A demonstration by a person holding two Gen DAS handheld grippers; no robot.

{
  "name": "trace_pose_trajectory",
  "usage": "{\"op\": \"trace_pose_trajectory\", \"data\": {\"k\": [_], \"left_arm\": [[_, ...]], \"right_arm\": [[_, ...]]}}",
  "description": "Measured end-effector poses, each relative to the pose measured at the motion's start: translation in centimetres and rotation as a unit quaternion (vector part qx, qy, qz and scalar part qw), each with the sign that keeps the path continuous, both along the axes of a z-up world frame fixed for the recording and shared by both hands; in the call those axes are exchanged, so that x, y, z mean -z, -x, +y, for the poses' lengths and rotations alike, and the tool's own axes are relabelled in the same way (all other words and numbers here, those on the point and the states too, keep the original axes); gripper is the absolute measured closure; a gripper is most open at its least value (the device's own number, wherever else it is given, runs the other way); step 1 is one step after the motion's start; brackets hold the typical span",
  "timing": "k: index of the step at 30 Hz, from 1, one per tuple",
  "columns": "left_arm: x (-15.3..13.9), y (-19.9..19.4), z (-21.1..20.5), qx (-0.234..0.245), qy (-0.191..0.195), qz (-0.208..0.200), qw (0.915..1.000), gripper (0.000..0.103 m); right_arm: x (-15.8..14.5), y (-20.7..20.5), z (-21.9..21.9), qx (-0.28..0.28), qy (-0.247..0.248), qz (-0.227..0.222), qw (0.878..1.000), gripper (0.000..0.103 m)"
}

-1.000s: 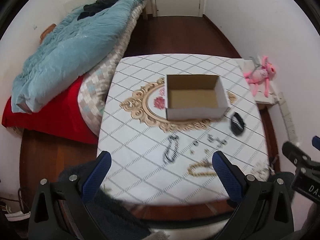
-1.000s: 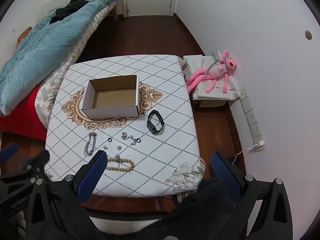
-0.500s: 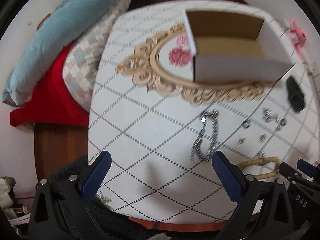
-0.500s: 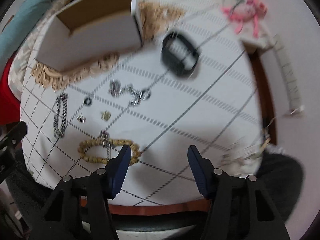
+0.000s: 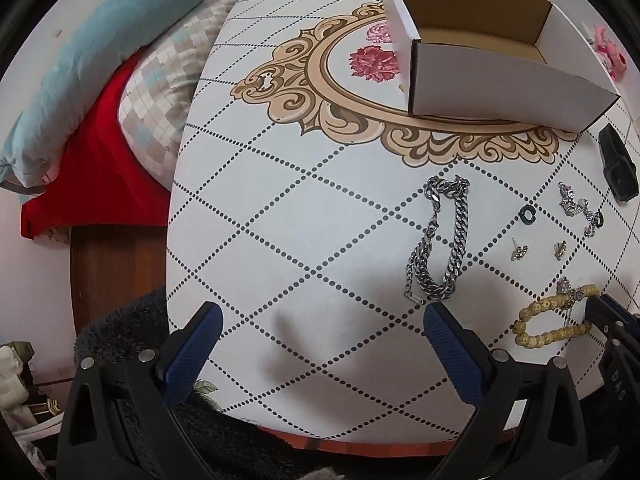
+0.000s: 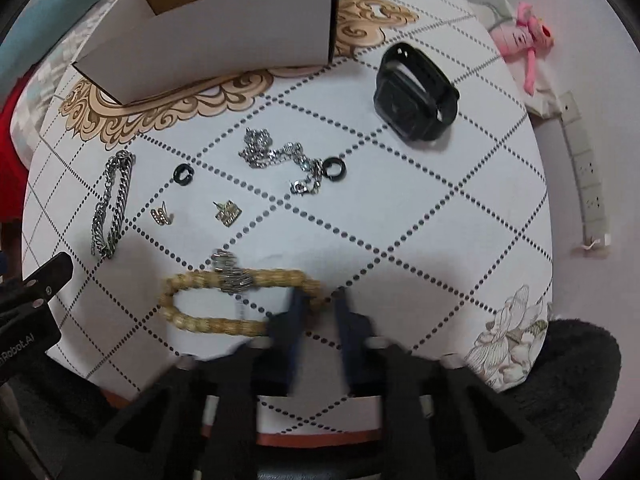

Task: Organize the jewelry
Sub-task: 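Grasp the wooden bead bracelet with the right tool while the left tool grasps the silver chain bracelet, then carry both bracelets over the white box and open both tools to drop them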

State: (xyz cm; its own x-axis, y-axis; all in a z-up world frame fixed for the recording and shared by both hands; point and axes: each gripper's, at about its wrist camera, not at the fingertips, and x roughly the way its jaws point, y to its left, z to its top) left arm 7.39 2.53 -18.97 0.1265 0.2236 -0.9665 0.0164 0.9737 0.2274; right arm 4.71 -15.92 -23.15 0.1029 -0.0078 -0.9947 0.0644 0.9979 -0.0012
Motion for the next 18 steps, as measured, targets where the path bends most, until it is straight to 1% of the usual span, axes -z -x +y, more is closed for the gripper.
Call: {"op": "trace_pose_trajectory", "data": {"k": [2, 5, 6, 8, 10, 12, 13, 14, 15, 16, 17, 18], "left_arm": [[0.1, -0.4, 0.2, -0.001, 0.009, 0.001, 1.0, 0.001], [0.5, -1.3, 0.7, -0.008, 0.04, 0.003, 0.9991, 0.002], [0.6, -1.6, 0.8, -0.009, 0.049, 0.003, 0.9988, 0.005], [1.1, -2.1, 0.7, -0.006, 0.062, 0.006, 0.998, 0.021], [1.7, -2.6, 0.5, 0.0, 0.075, 0.012, 0.9971, 0.026], [2.3, -3.0, 0.0, 0.013, 0.089, 0.018, 0.9958, 0.028], [2.6, -3.2, -0.4, 0.022, 0.092, 0.022, 0.9952, 0.035], [2.8, -3.2, -0.7, 0.03, 0.098, 0.02, 0.9946, 0.039], [2.7, -3.3, -0.9, 0.035, 0.102, 0.016, 0.994, 0.044], [2.6, -3.3, -1.1, 0.041, 0.112, 0.012, 0.9928, 0.058], [2.5, -3.4, -1.2, 0.046, 0.13, 0.012, 0.9904, 0.078], [2.6, -3.5, -1.4, 0.048, 0.134, 0.016, 0.9897, 0.09]], "right_arm": [[-0.2, 0.2, -0.6, 0.012, -0.01, -0.003, 1.0, 0.093], [-1.1, 0.0, -2.5, 0.032, -0.016, -0.013, 0.999, 0.093], [-1.5, 0.0, -3.1, 0.038, -0.016, -0.015, 0.999, 0.093], [-1.6, 0.0, -4.0, 0.046, -0.02, -0.014, 0.999, 0.093], [-1.4, -0.1, -4.9, 0.052, -0.025, -0.011, 0.998, 0.093], [-1.5, -0.5, -5.1, 0.057, -0.031, -0.008, 0.998, 0.093], [-1.4, -0.6, -5.1, 0.059, -0.031, -0.006, 0.998, 0.093], [-1.2, -1.8, -4.8, 0.06, -0.033, -0.003, 0.998, 0.093], [-1.0, -1.7, -4.7, 0.062, -0.034, 0.001, 0.997, 0.093], [-0.5, -2.0, -4.9, 0.064, -0.036, 0.006, 0.997, 0.093], [-0.2, -2.0, -5.1, 0.067, -0.04, 0.006, 0.997, 0.093], [-0.2, -1.9, -5.2, 0.065, -0.039, 0.006, 0.997, 0.093]]}}
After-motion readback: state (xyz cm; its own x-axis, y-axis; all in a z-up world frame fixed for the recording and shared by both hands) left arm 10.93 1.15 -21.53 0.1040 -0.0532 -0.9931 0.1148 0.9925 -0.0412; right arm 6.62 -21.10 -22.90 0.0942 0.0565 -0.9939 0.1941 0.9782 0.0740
